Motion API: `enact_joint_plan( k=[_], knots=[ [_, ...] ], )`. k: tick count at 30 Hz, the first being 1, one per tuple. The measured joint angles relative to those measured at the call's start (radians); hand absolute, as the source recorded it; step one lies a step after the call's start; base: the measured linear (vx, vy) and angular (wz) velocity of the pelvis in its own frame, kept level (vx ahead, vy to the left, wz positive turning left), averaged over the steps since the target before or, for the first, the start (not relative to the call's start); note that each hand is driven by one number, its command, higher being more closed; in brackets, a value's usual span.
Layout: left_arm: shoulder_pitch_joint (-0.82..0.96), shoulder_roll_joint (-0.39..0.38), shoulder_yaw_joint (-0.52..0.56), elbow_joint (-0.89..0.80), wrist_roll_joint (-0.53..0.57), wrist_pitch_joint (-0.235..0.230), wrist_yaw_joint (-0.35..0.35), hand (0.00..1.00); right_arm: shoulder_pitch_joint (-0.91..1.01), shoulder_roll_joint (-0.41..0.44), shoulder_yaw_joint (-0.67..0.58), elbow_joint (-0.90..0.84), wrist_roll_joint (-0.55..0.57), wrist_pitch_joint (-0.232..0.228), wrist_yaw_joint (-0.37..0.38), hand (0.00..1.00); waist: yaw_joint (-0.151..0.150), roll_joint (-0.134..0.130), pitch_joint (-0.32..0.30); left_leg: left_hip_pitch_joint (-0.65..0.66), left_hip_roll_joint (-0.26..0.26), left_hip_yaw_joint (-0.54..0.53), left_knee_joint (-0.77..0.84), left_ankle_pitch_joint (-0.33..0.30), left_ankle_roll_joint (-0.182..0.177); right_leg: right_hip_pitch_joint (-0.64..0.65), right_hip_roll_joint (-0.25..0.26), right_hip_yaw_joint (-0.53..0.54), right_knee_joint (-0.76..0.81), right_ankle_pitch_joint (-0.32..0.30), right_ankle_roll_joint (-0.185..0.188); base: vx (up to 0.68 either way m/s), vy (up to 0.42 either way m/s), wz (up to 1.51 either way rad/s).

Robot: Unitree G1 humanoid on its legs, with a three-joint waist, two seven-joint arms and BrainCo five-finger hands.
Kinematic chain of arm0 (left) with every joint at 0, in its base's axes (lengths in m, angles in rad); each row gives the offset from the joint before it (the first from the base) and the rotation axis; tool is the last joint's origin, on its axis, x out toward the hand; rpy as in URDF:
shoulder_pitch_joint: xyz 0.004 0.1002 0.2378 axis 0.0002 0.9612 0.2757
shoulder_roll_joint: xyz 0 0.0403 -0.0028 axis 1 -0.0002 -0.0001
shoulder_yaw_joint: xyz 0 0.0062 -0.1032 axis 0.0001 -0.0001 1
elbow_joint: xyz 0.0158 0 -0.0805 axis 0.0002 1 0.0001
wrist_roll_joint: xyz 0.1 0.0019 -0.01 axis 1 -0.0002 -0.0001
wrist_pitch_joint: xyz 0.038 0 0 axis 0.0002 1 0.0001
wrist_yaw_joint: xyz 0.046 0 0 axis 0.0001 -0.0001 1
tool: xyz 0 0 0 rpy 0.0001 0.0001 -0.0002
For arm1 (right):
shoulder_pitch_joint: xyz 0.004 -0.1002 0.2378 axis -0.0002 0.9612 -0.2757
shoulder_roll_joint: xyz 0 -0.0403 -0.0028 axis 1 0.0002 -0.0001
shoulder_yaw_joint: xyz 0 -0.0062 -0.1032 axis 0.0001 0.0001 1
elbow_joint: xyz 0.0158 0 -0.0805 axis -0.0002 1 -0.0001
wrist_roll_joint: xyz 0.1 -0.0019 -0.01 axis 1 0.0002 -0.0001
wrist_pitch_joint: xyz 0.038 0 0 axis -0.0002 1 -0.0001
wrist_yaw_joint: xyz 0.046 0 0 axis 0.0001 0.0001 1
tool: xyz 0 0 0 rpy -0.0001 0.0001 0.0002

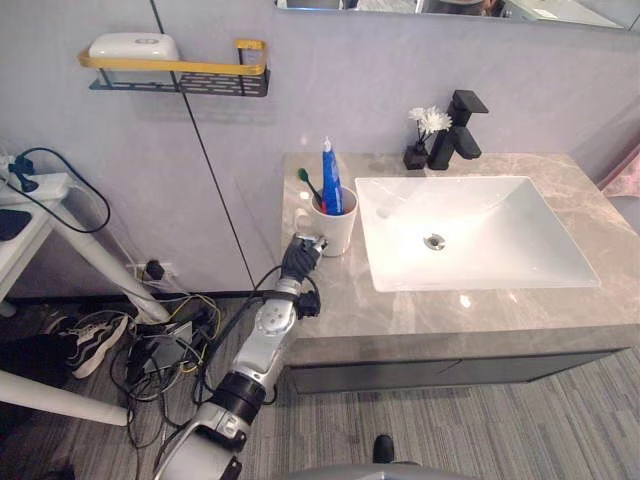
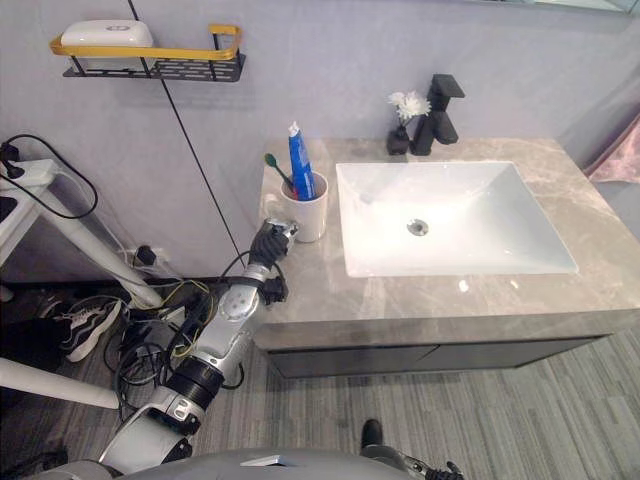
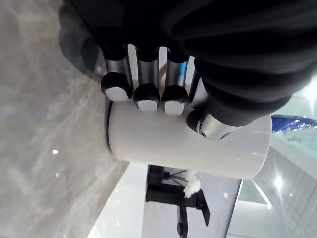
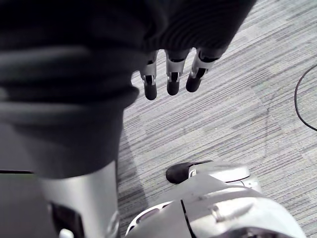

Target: Organize washtable

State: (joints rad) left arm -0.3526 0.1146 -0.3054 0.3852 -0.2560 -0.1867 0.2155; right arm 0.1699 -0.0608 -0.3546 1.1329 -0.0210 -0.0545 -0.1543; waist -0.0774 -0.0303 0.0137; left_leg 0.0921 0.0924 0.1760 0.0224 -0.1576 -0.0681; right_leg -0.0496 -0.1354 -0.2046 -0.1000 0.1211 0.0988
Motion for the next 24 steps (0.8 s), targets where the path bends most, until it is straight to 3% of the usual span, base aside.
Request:
enact_joint_plan(
  k=[9,13,24],
  knots=[
    [-0.05,-0.007,0.046,0.06,-0.001,0.018,0.026,1.0,0.0,0.0,0.004,-0.005,0.0,0.0,0.002,0.0,-0.005,-0.001,0.0,0.001,0.0,0.006,0.002,-0.001,0.0,0.0,0.001,0.003,0.0,0.001,0.001,0.0,0.0,0.0],
    [-0.078,-0.013,0.089,0.093,-0.002,0.021,0.043,1.0,0.001,0.005,0.008,-0.033,0.0,0.001,0.004,0.0,-0.024,0.001,0.001,0.001,0.001,0.01,0.002,-0.002,-0.001,-0.003,0.002,0.008,0.0,0.001,0.001,0.0,0.0,-0.02],
    [-0.093,-0.015,0.115,0.092,-0.006,0.026,0.055,1.0,0.001,0.005,0.007,-0.033,0.0,0.001,0.012,0.0,-0.024,0.002,0.002,0.003,0.001,0.013,0.002,-0.006,-0.002,-0.007,0.004,0.018,0.0,0.002,0.001,0.01,0.0,-0.03]
  ],
)
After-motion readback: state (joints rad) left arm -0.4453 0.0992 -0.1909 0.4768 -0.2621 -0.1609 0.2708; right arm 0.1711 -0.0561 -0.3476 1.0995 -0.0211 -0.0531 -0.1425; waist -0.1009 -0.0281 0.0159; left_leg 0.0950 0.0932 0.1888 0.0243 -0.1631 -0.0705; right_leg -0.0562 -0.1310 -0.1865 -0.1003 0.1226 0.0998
